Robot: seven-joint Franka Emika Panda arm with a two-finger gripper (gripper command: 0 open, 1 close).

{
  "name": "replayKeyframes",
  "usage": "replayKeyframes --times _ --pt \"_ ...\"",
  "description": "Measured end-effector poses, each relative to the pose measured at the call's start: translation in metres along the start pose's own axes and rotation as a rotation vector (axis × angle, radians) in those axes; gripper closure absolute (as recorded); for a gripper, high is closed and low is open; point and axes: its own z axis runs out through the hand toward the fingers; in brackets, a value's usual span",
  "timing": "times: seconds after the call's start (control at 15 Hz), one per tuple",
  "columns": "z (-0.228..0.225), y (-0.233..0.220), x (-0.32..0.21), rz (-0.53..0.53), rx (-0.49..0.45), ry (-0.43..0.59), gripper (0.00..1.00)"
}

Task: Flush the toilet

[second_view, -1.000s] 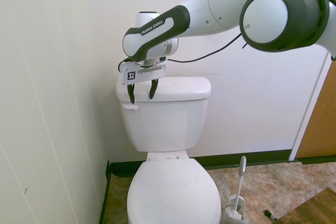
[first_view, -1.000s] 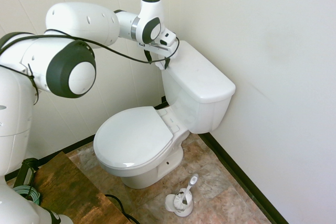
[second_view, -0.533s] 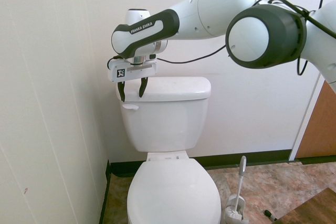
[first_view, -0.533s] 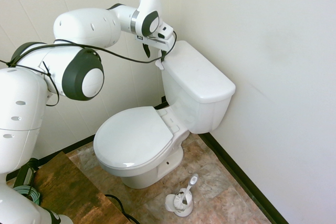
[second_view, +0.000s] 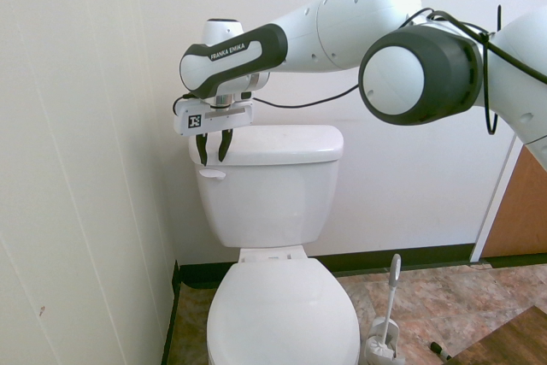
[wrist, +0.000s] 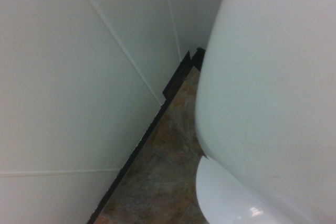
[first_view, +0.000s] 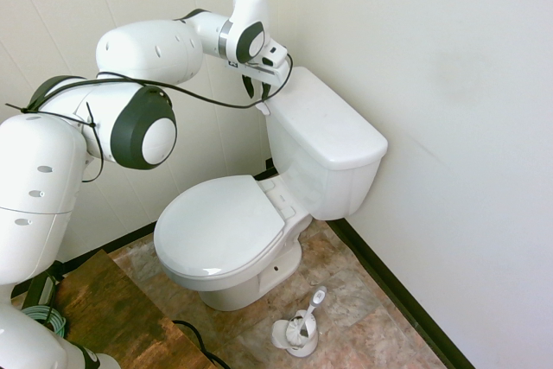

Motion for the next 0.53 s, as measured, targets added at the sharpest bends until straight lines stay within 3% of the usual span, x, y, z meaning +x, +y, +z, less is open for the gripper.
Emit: replayKeyframes --times 0.53 --pt "-0.0039 -0.0048 0.0094 0.015 0.036 0.008 1.00"
